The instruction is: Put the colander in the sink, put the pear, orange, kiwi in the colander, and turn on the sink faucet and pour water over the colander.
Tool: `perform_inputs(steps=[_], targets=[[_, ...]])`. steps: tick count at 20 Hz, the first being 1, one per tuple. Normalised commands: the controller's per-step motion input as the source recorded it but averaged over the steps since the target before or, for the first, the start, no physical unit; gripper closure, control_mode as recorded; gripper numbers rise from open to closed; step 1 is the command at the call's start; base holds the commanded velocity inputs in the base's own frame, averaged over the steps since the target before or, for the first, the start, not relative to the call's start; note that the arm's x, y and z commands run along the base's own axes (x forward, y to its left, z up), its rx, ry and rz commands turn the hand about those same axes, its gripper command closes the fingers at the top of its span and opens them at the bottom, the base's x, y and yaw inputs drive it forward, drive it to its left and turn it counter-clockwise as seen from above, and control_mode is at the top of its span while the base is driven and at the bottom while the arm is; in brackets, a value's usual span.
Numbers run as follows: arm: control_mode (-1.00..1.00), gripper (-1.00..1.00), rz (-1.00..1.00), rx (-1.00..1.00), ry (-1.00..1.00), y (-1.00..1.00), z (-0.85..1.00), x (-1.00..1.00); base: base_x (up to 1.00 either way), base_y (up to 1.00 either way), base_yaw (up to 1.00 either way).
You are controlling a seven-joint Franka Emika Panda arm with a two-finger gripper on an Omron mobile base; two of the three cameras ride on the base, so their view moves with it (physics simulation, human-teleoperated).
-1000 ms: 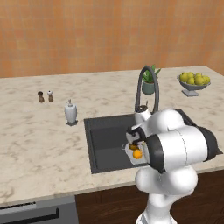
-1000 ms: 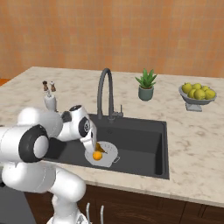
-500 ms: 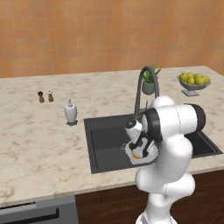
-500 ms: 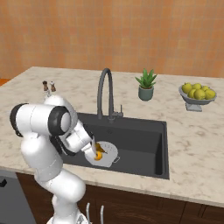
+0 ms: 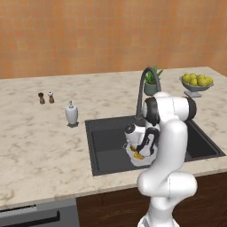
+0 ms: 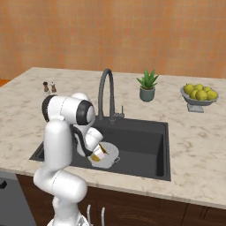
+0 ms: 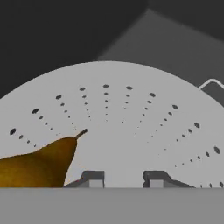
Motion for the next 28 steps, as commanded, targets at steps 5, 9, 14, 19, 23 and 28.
perform_inputs(steps=[5, 9, 14, 19, 23, 28], targets=[[-1.00, -1.00, 0.09, -0.07, 0.02, 0.00, -0.46, 0.41, 0.00, 0.00, 0.00], [-1.00, -1.00, 0.12, 0.00, 0.00, 0.00, -0.05, -0.01, 0.00, 0.00, 0.00], [-1.00, -1.00, 0.15, 0.00, 0.07, 0.00, 0.26, 0.00, 0.00, 0.00, 0.00], [-1.00, -1.00, 0.15, 0.00, 0.07, 0.02, 0.89, 0.00, 0.00, 0.00, 0.00], [-1.00, -1.00, 0.15, 0.00, 0.10, 0.26, 1.00, -0.01, 0.00, 0.00, 0.00], [-1.00, -1.00, 0.15, -0.01, 0.08, 0.36, 1.00, -0.23, 0.00, 0.00, 0.00]])
